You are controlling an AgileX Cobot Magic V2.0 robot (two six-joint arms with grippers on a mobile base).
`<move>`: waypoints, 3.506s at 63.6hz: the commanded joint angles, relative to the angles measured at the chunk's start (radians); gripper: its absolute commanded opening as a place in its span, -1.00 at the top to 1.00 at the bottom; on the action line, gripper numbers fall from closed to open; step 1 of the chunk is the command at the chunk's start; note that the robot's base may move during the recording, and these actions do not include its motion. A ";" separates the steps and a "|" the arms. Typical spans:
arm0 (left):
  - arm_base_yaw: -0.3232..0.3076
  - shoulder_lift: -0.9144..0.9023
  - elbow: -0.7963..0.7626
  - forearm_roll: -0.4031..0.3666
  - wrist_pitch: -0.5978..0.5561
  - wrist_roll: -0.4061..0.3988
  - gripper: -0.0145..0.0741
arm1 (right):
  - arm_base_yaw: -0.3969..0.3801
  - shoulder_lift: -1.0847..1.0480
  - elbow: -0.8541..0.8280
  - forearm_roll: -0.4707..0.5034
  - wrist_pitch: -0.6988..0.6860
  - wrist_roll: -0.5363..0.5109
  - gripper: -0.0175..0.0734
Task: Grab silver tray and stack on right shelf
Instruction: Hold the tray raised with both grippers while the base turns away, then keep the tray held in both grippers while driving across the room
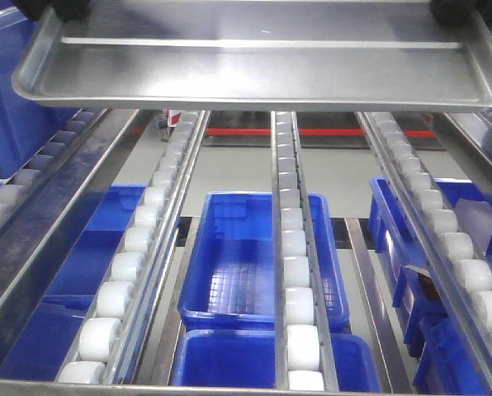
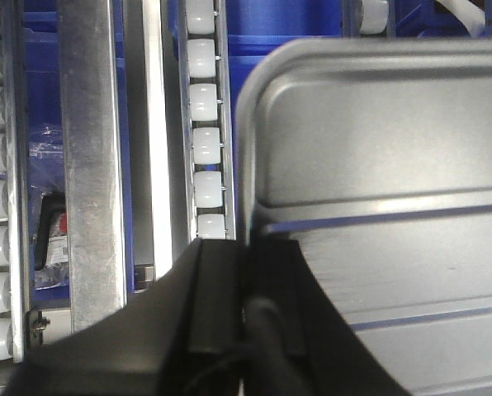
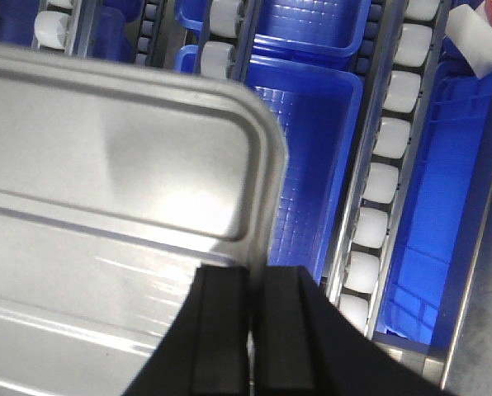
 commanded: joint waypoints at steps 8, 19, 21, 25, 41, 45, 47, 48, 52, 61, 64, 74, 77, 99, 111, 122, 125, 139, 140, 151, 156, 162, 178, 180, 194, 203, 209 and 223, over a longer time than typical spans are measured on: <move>-0.061 -0.032 -0.033 0.046 0.005 0.005 0.90 | 0.001 -0.030 -0.037 -0.046 -0.018 -0.019 0.49; -0.061 -0.032 -0.033 0.044 0.005 0.005 0.90 | 0.001 -0.030 -0.037 -0.046 -0.020 -0.019 0.49; -0.061 -0.032 -0.033 0.044 0.005 0.005 0.90 | 0.001 -0.030 -0.037 -0.046 -0.020 -0.019 0.49; -0.061 -0.032 -0.033 0.044 0.005 0.005 0.90 | 0.001 -0.030 -0.037 -0.046 -0.020 -0.019 0.49; -0.061 -0.032 -0.033 0.044 0.005 0.005 0.90 | 0.001 -0.030 -0.037 -0.046 -0.020 -0.019 0.49; -0.061 -0.032 -0.033 0.044 0.005 0.005 0.90 | 0.001 -0.030 -0.037 -0.046 -0.020 -0.019 0.49; -0.061 -0.032 -0.033 0.044 0.005 0.005 0.90 | 0.001 -0.030 -0.037 -0.046 -0.020 -0.019 0.49; -0.061 -0.032 -0.033 0.044 0.005 0.005 0.90 | 0.001 -0.030 -0.037 -0.046 -0.020 -0.019 0.49; -0.061 -0.032 -0.033 0.044 0.005 0.005 0.90 | 0.001 -0.030 -0.037 -0.046 -0.020 -0.019 0.49; -0.061 -0.032 -0.033 0.044 0.005 0.005 0.90 | 0.001 -0.030 -0.037 -0.046 -0.020 -0.019 0.49; -0.061 -0.032 -0.033 0.044 0.005 0.005 0.90 | 0.001 -0.030 -0.037 -0.046 -0.020 -0.019 0.49; -0.061 -0.032 -0.033 0.044 0.005 0.005 0.90 | 0.001 -0.030 -0.037 -0.046 -0.020 -0.019 0.49; -0.061 -0.032 -0.033 0.044 0.005 0.005 0.90 | 0.001 -0.030 -0.037 -0.046 -0.020 -0.019 0.49; -0.061 -0.032 -0.033 0.044 0.005 0.005 0.90 | 0.001 -0.030 -0.037 -0.046 -0.020 -0.019 0.49; -0.061 -0.032 -0.033 0.044 0.005 0.005 0.90 | 0.001 -0.030 -0.037 -0.046 -0.020 -0.019 0.49; -0.061 -0.032 -0.033 0.044 0.005 0.005 0.90 | 0.001 -0.030 -0.037 -0.046 -0.019 -0.019 0.49; -0.061 -0.032 -0.033 0.044 0.005 0.005 0.90 | 0.001 -0.030 -0.037 -0.046 -0.019 -0.019 0.49; -0.061 -0.032 -0.033 0.044 0.005 0.005 0.90 | 0.001 -0.030 -0.037 -0.046 -0.019 -0.019 0.49; -0.061 -0.032 -0.033 0.044 0.005 0.005 0.90 | 0.001 -0.030 -0.037 -0.046 -0.019 -0.019 0.49; -0.061 -0.032 -0.033 0.044 0.005 0.005 0.90 | 0.001 -0.030 -0.037 -0.046 -0.019 -0.019 0.49; -0.061 -0.032 -0.033 0.044 0.005 0.005 0.90 | 0.001 -0.030 -0.037 -0.046 -0.019 -0.019 0.49; -0.061 -0.032 -0.033 0.044 0.005 0.005 0.90 | 0.001 -0.030 -0.037 -0.046 -0.019 -0.019 0.49; -0.061 -0.032 -0.033 0.042 0.005 0.005 0.90 | 0.001 -0.030 -0.037 -0.046 -0.019 -0.019 0.49; -0.061 -0.032 -0.033 0.042 0.005 0.005 0.90 | 0.001 -0.030 -0.037 -0.046 -0.019 -0.019 0.49; -0.061 -0.032 -0.033 0.042 0.005 0.005 0.90 | 0.001 -0.030 -0.037 -0.046 -0.018 -0.019 0.49; -0.061 -0.032 -0.033 0.042 0.005 0.005 0.90 | 0.001 -0.030 -0.037 -0.046 -0.018 -0.019 0.49; -0.061 -0.032 -0.033 0.042 0.005 0.005 0.90 | 0.001 -0.030 -0.037 -0.046 -0.018 -0.019 0.49; -0.061 -0.032 -0.033 0.042 0.005 0.005 0.90 | 0.001 -0.030 -0.037 -0.046 -0.018 -0.019 0.49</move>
